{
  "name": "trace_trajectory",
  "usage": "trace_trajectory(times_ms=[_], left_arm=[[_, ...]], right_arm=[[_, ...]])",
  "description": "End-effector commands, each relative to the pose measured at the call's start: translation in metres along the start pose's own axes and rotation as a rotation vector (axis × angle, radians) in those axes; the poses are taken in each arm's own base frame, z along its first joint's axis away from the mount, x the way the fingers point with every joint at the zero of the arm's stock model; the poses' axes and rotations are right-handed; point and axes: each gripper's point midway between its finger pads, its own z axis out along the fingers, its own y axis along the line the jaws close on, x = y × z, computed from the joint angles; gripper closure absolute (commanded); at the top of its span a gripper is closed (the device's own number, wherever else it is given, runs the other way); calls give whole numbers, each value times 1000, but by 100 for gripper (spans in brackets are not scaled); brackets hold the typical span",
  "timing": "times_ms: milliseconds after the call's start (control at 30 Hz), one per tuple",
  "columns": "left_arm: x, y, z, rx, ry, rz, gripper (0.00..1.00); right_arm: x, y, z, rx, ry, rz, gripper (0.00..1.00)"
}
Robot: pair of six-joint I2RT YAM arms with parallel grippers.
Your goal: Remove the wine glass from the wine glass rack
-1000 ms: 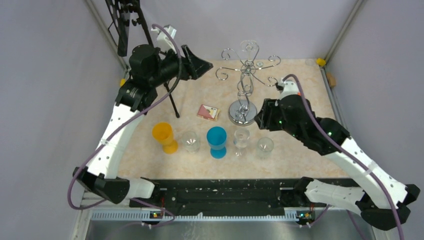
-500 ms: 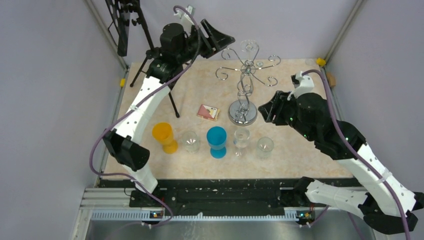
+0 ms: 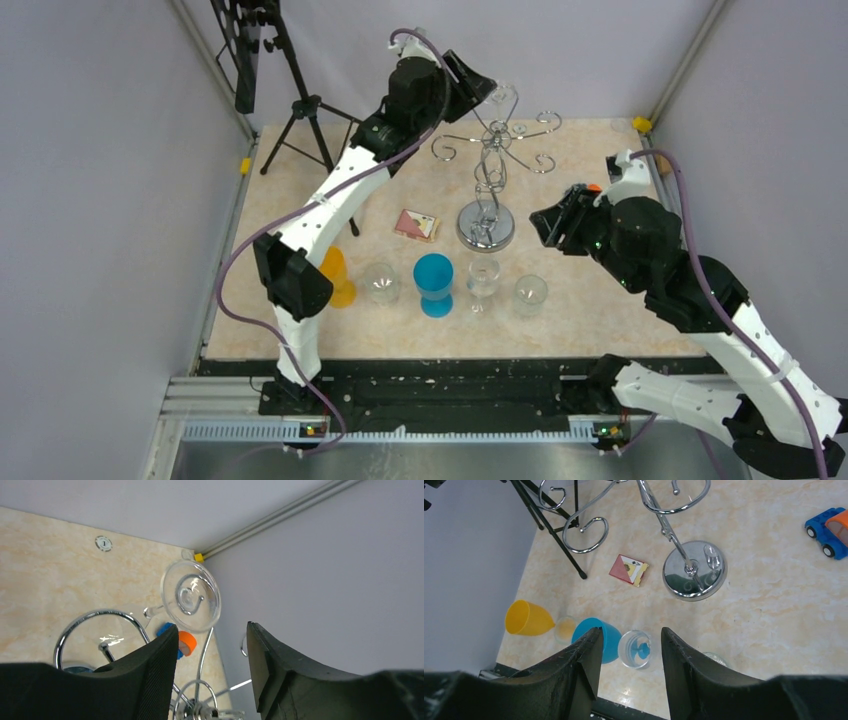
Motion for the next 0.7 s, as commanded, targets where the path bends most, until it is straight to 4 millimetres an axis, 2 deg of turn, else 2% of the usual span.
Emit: trace_trajectory(times_ms=[0, 233, 367, 567, 667], left_arm=[[-19, -5, 10, -8, -69, 44, 44], [-12, 13, 18, -51, -65, 72, 45], [-7, 13, 25, -33, -55, 52, 45], [4, 16, 35, -13, -26, 11, 56], [9, 14, 38, 3, -13, 0, 58]], right_arm=[[-5, -14, -3, 55, -37, -5, 53], [-3, -24, -5, 97, -38, -18, 53], [1, -25, -3, 91, -33, -11, 53], [5, -29, -3, 105, -25, -18, 53], [6, -31, -4, 108, -32, -16, 53]])
